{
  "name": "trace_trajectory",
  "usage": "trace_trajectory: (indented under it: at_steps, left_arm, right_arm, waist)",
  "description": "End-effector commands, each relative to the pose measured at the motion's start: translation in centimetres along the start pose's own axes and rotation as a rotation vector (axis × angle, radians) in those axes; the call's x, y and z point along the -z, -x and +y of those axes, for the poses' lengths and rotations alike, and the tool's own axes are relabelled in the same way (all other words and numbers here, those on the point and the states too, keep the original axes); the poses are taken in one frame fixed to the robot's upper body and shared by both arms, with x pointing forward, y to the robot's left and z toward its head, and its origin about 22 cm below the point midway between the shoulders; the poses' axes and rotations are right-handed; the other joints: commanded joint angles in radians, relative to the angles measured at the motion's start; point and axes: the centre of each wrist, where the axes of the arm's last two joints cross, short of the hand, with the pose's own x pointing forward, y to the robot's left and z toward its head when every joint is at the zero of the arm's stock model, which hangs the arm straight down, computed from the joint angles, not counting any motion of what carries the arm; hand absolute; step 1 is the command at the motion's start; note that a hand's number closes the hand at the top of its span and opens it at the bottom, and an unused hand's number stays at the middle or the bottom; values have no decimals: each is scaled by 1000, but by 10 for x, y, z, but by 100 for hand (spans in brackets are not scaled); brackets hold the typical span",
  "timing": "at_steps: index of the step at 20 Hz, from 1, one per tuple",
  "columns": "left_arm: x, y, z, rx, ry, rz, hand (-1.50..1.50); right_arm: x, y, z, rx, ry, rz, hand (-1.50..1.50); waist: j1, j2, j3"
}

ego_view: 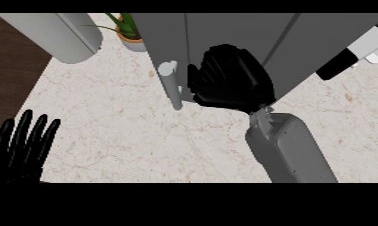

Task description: Pick up the bottled water, place it into the cabinet and close the cabinet

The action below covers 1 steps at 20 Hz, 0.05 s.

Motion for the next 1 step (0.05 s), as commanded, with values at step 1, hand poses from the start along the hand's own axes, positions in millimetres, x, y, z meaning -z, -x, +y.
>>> trace_trajectory:
  at_steps: [1]
  left_arm:
    - [2,-6,11,-1,0,-1,-150]
  right_arm:
    - [55,-22,16,4,28,4,150]
  waist:
    - [-5,-4,-5]
